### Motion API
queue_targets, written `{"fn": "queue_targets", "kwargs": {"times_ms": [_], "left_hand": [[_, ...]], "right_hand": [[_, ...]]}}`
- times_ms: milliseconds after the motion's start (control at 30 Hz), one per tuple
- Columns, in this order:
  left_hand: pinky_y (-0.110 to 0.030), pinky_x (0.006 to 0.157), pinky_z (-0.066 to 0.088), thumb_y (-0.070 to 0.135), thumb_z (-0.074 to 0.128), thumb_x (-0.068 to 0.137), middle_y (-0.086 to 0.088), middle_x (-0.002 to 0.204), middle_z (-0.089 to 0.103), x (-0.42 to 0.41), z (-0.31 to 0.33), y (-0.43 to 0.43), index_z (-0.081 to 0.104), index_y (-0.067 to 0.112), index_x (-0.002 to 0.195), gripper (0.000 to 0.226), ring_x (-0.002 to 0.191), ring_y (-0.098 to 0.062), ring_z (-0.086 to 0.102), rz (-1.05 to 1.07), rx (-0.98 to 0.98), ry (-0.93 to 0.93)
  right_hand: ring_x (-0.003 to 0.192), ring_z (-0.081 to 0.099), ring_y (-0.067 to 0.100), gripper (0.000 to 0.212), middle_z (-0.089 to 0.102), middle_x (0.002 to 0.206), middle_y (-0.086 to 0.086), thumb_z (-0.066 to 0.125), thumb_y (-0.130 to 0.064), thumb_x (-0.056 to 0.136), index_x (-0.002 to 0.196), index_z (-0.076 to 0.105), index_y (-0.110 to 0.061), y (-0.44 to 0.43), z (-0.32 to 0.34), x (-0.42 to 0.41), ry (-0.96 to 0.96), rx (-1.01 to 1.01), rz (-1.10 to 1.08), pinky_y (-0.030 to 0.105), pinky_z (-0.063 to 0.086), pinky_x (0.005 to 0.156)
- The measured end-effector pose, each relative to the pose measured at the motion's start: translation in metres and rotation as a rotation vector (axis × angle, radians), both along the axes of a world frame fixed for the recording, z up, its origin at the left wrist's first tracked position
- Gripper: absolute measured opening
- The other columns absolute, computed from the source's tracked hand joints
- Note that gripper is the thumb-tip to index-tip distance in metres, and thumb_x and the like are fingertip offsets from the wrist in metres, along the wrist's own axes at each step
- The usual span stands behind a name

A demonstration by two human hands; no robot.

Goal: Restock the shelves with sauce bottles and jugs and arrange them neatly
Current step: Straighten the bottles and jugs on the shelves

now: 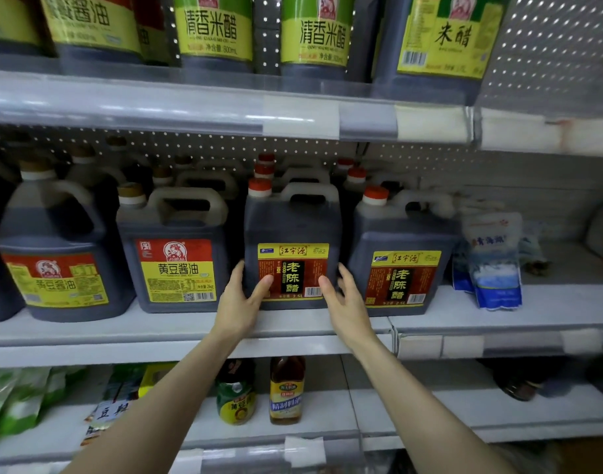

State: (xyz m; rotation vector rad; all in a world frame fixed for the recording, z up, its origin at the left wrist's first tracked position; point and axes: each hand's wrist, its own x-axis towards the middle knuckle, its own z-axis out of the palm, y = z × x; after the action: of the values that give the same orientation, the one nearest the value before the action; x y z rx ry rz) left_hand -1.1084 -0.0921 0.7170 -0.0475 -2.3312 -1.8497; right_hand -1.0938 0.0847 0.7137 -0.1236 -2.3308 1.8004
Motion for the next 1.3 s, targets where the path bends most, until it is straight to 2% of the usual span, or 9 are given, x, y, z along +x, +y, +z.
{"fn": "queue_targets", "kwargs": {"times_ms": [100, 233, 367, 500, 767, 900, 1033, 1133, 1300], "left_hand": [[-0.038, 0.113, 0.034, 0.029, 0.059, 0.093, -0.002, 0.143, 0.044, 0.02, 0.009, 0.005, 0.031, 0.01, 0.147, 0.064, 0.135, -0.019, 0.04, 0.05, 0.044, 0.032], [-0.029, 0.104, 0.037, 0.031, 0.061, 0.092, -0.006, 0.143, 0.046, 0.045, 0.015, 0.011, 0.037, 0.012, 0.144, 0.06, 0.13, -0.02, 0.044, 0.04, -0.034, 0.063], [-0.035, 0.106, 0.041, 0.033, 0.062, 0.09, -0.005, 0.136, 0.053, 0.057, 0.035, 0.031, 0.041, 0.014, 0.14, 0.057, 0.125, -0.019, 0.049, -0.04, -0.038, 0.1], [-0.033, 0.102, 0.043, 0.032, 0.063, 0.09, -0.005, 0.131, 0.056, 0.066, 0.045, 0.06, 0.043, 0.014, 0.139, 0.055, 0.12, -0.018, 0.051, -0.095, -0.025, 0.105], [-0.035, 0.106, 0.039, 0.033, 0.064, 0.09, -0.008, 0.14, 0.048, 0.061, 0.035, 0.112, 0.033, 0.016, 0.146, 0.066, 0.129, -0.022, 0.045, -0.153, -0.025, 0.052], [-0.038, 0.111, 0.035, 0.035, 0.066, 0.087, -0.006, 0.15, 0.039, 0.046, 0.026, 0.142, 0.021, 0.02, 0.151, 0.079, 0.137, -0.021, 0.038, -0.158, 0.039, -0.008], [-0.034, 0.11, 0.034, 0.036, 0.066, 0.085, 0.001, 0.15, 0.039, 0.035, 0.017, 0.163, 0.017, 0.021, 0.152, 0.085, 0.136, -0.017, 0.039, -0.156, 0.079, -0.014], [-0.039, 0.109, 0.04, 0.045, 0.066, 0.079, 0.002, 0.143, 0.048, 0.026, 0.008, 0.173, 0.022, 0.024, 0.151, 0.087, 0.131, -0.016, 0.046, -0.142, 0.081, 0.0], [-0.018, 0.09, 0.049, 0.037, 0.064, 0.085, 0.01, 0.125, 0.059, 0.01, 0.003, 0.18, 0.033, 0.025, 0.143, 0.067, 0.113, -0.002, 0.057, -0.154, 0.093, 0.022]], "right_hand": [[0.134, 0.041, 0.016, 0.058, 0.039, 0.151, 0.002, 0.052, -0.032, 0.098, 0.15, 0.029, -0.022, 0.007, 0.016, 0.021, 0.034, -0.042, -0.016, 0.024, 0.036, 0.102], [0.119, 0.049, 0.009, 0.052, 0.048, 0.143, 0.002, 0.054, -0.032, 0.097, 0.145, 0.038, -0.021, 0.018, 0.034, 0.05, 0.072, -0.034, -0.07, 0.023, 0.042, 0.096], [0.112, 0.049, 0.005, 0.05, 0.051, 0.134, -0.005, 0.053, -0.032, 0.097, 0.144, 0.04, -0.021, 0.036, 0.049, 0.074, 0.089, -0.018, -0.117, 0.005, 0.043, 0.073], [0.119, 0.051, 0.012, 0.051, 0.05, 0.139, -0.001, 0.054, -0.035, 0.096, 0.143, 0.041, -0.022, 0.06, 0.059, 0.089, 0.091, -0.034, -0.157, 0.022, 0.043, 0.092], [0.111, 0.047, 0.005, 0.057, 0.048, 0.143, 0.001, 0.057, -0.032, 0.095, 0.146, 0.035, -0.02, 0.114, 0.057, 0.085, 0.074, -0.013, -0.17, 0.017, 0.041, 0.086], [0.127, 0.046, 0.012, 0.072, 0.042, 0.149, 0.0, 0.061, -0.034, 0.092, 0.151, 0.023, -0.021, 0.147, 0.047, 0.062, 0.058, -0.033, -0.1, 0.028, 0.041, 0.1], [0.132, 0.046, 0.019, 0.088, 0.043, 0.148, 0.001, 0.063, -0.051, 0.08, 0.153, 0.02, -0.024, 0.167, 0.035, 0.038, 0.025, -0.019, -0.033, 0.043, 0.043, 0.108], [0.126, 0.05, 0.014, 0.082, 0.048, 0.143, -0.003, 0.063, -0.048, 0.084, 0.152, 0.023, -0.025, 0.177, 0.025, 0.021, 0.02, -0.018, 0.047, 0.033, 0.047, 0.1], [0.11, 0.054, 0.005, 0.068, 0.054, 0.126, -0.011, 0.062, -0.041, 0.088, 0.147, 0.03, -0.027, 0.187, 0.014, 0.003, 0.019, -0.05, 0.104, 0.016, 0.045, 0.08]]}}
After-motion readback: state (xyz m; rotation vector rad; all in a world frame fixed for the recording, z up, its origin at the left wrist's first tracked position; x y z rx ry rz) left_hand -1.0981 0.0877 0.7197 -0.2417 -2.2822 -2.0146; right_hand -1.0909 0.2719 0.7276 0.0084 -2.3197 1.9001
